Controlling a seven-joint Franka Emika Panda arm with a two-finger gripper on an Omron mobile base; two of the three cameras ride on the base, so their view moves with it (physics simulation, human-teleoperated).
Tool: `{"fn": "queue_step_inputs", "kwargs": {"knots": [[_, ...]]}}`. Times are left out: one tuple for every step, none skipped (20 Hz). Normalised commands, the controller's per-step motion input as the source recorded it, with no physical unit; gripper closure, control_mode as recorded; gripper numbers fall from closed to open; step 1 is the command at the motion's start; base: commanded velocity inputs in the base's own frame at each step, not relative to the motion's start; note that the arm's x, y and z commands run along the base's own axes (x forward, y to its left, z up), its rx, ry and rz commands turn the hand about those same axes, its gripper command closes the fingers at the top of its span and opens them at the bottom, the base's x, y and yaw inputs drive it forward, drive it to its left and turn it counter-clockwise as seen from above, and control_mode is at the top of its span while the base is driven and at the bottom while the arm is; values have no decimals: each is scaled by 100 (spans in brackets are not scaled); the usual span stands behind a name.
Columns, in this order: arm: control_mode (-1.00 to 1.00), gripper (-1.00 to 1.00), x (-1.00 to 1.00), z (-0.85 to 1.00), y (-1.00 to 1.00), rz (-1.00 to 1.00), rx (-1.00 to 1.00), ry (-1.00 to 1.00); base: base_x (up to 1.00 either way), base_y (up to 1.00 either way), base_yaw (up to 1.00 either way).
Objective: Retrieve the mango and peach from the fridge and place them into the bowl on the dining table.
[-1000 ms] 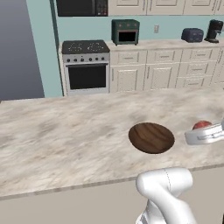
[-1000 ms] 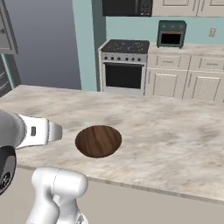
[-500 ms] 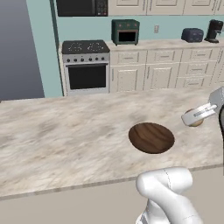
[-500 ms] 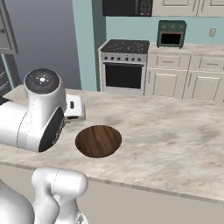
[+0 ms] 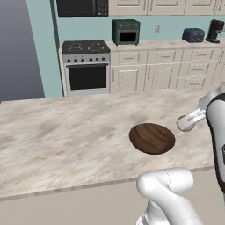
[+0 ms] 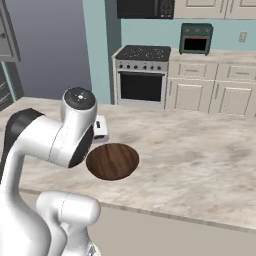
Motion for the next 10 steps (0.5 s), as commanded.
{"fn": "queue_step_inputs", "kwargs": {"knots": [[-100,100,47,-60,0,3,0,0,0,0,0],[-100,100,47,-56,0,1,0,0,0,0,0],[-100,100,46,-50,0,1,0,0,0,0,0],[-100,100,45,-44,0,1,0,0,0,0,0],[-100,100,39,-35,0,0,0,0,0,0,0],[-100,100,36,-31,0,0,0,0,0,0,0],[-100,100,34,-29,0,0,0,0,0,0,0],[-100,100,34,-29,0,0,0,0,0,0,0],[-100,100,34,-27,0,0,0,0,0,0,0],[-100,100,33,-24,0,0,0,0,0,0,0]]}}
